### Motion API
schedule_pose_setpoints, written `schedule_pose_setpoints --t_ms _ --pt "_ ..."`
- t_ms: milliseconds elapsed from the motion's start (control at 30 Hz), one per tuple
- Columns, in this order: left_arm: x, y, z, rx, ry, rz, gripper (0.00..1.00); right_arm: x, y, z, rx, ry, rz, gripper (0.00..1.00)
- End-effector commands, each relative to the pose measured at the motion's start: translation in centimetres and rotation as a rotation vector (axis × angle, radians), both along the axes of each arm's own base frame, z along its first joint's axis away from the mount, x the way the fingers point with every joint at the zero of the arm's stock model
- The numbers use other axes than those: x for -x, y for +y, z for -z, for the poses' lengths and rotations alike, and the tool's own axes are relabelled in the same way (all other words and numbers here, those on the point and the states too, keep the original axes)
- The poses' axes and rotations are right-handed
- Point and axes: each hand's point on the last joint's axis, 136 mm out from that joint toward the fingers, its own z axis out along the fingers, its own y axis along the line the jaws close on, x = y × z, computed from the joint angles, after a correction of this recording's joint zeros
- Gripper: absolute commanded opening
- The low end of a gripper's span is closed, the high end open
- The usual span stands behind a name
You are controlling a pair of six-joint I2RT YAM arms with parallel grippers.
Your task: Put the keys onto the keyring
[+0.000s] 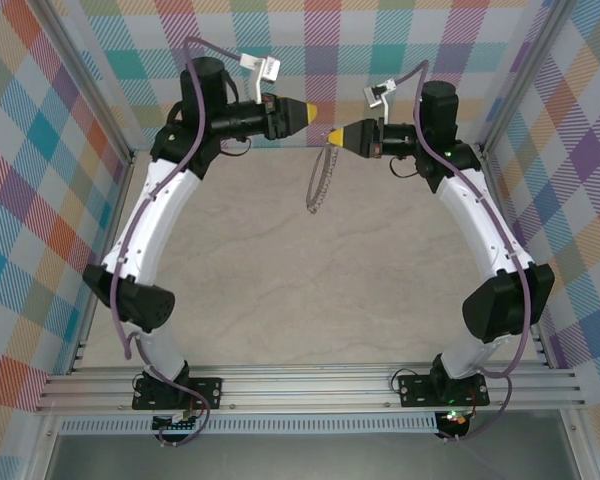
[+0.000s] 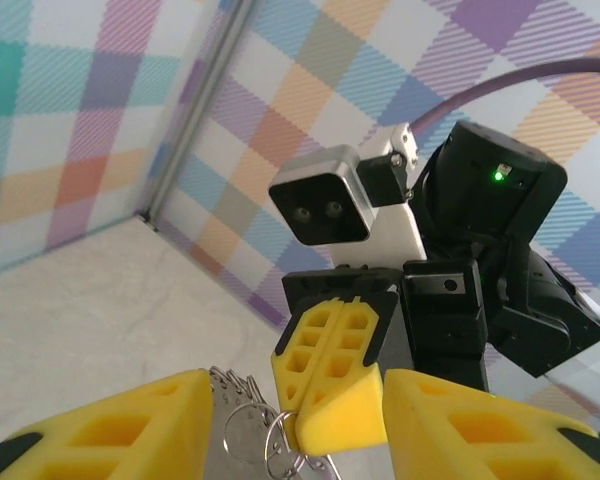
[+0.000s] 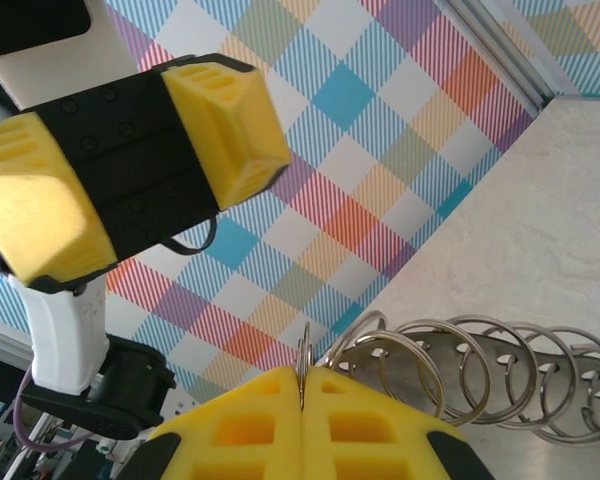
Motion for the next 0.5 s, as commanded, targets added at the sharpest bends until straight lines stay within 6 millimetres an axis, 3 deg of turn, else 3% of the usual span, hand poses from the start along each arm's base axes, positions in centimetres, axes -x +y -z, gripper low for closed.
schedule_pose_setpoints --t_ms 0,233,467 --pt "0.8 -0.6 0.9 0.012 0.120 0.106 0.43 0.2 0.0 -0.9 -0.023 -0.049 -0.034 0.00" --pt "-0.3 -1.6 2.2 0.038 0.190 0.148 0.33 -0.4 0.1 0.3 -0.014 -0.018 -0.043 0.00" --pt "-0.4 -1.9 2.5 0.050 0.209 0.174 0.32 -0.5 -0.1 0.6 -0.015 -0.007 -0.047 0.00"
